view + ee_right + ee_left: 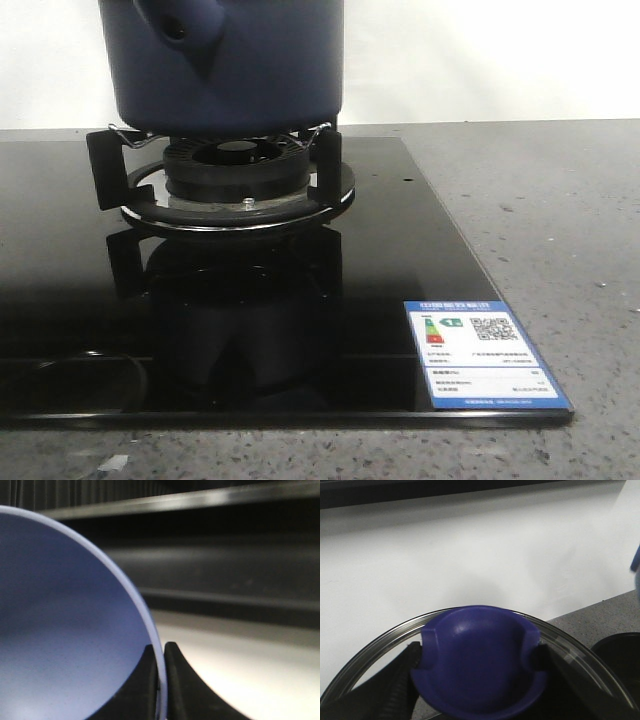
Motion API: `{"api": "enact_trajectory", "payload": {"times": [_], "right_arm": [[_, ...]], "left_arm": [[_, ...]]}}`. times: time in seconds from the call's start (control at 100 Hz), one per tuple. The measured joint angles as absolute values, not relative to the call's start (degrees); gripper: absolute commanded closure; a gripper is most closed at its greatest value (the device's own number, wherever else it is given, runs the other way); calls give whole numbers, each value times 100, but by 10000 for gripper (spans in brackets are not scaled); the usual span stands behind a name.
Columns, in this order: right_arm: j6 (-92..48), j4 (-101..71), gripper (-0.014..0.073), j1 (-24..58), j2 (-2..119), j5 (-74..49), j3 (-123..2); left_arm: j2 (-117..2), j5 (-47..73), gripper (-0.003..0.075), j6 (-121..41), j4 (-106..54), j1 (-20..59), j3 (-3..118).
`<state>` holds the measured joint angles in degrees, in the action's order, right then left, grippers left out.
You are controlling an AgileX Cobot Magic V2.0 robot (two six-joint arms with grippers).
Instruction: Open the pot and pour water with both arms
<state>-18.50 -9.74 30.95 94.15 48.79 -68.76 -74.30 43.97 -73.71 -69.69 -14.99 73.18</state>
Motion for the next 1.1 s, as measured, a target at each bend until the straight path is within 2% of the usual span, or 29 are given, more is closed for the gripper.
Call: {"api": "enact_trajectory", "payload": {"times": [0.55,1.1], "right_arm": [[-1844,-847,637,3095,9411,5707,-6868],[-1844,-839,637,3095,9411,5678,-6868]], "left_arm": [[-7430,4397,324,-7371,-6969,-1499,7318],[-7430,4397,324,-7371,-6969,-1499,7318]]}}
